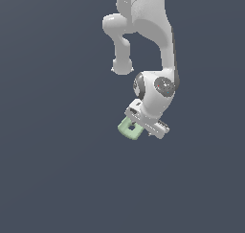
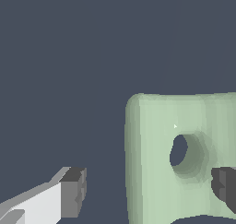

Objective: Pick up the object and move it to a goal position.

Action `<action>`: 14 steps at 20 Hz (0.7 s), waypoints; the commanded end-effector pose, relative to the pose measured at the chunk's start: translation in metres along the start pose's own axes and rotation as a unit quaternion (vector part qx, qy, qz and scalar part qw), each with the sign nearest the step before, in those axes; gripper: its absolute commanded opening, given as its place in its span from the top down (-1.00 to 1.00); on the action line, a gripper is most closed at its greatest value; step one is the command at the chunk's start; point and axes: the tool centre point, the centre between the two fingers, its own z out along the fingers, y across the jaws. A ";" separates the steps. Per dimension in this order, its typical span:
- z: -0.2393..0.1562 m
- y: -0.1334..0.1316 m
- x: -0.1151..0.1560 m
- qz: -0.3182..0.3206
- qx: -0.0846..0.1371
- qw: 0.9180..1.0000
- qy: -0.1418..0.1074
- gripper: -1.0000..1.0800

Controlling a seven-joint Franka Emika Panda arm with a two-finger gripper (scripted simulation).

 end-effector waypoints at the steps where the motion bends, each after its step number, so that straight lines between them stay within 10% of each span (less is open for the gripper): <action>1: 0.001 -0.001 -0.001 0.004 -0.001 1.000 0.001 -1.00; 14: 0.031 0.000 -0.001 0.004 -0.001 1.000 0.001 -1.00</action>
